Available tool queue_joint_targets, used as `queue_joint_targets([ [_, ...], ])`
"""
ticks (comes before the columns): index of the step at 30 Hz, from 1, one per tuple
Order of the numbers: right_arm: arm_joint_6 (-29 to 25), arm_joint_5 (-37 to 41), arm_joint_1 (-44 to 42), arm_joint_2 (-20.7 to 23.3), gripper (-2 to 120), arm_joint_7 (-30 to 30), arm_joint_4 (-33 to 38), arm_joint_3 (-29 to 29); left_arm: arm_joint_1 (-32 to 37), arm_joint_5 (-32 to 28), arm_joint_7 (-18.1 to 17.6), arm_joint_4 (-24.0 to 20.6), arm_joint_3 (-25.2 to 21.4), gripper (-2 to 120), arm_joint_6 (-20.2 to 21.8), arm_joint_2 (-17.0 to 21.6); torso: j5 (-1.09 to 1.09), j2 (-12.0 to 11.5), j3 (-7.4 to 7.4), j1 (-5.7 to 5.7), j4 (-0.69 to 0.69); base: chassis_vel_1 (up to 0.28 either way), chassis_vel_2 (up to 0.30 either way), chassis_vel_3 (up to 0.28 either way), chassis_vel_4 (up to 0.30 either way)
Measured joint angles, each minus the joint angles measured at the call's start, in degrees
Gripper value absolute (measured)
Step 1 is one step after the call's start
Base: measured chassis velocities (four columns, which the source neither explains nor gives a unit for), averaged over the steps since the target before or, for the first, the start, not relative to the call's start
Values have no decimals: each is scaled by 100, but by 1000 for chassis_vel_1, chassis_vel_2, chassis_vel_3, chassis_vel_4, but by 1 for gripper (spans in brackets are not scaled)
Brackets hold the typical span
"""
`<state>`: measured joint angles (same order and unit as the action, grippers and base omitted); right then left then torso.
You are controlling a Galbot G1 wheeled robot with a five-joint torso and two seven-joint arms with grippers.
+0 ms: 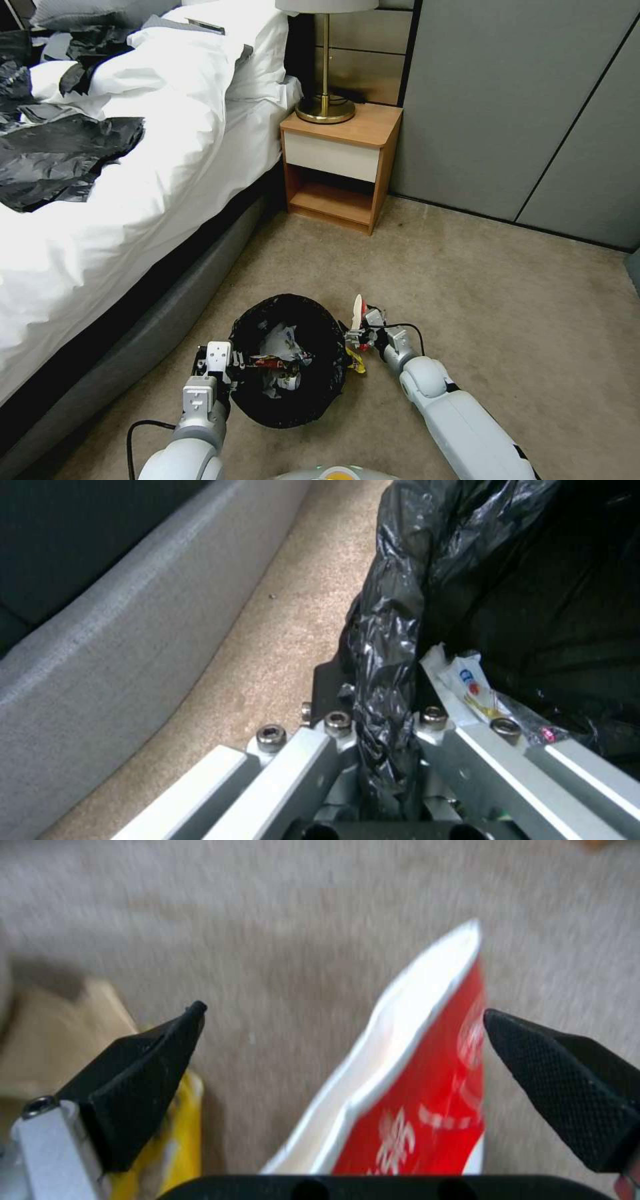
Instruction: Pick up the trash bin, then pick up the garbage from the floor and place it into the trash bin.
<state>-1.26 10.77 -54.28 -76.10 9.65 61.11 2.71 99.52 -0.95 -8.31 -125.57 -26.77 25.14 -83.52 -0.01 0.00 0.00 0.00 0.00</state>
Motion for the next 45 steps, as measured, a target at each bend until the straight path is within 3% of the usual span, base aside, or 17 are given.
queue_joint_targets([
  [12, 171, -98, 229, -172, 97, -161, -620, -120, 33, 33, -5, 16, -1, 0, -4, -44, 1, 0, 0, 0, 0, 0, 0, 0, 0],
  [20, 50, -277, 289, -248, 82, -154, -951, 83, 39, 41, -7, 30, 10, 0, -12, -57, 1, 0, 0, 0, 0, 0, 0, 0, 0],
  [40, -152, -429, 318, -293, 11, -94, -1205, 327, 8, 49, -11, 76, 46, 0, -18, -49, 2, 0, 0, 0, 1, 0, 0, 0, 0],
  [45, -165, -432, 322, -286, 0, -97, -1199, 363, -5, 47, -11, 88, 52, 0, -17, -44, 2, 0, 0, 0, 1, 0, 0, 0, 0],
])
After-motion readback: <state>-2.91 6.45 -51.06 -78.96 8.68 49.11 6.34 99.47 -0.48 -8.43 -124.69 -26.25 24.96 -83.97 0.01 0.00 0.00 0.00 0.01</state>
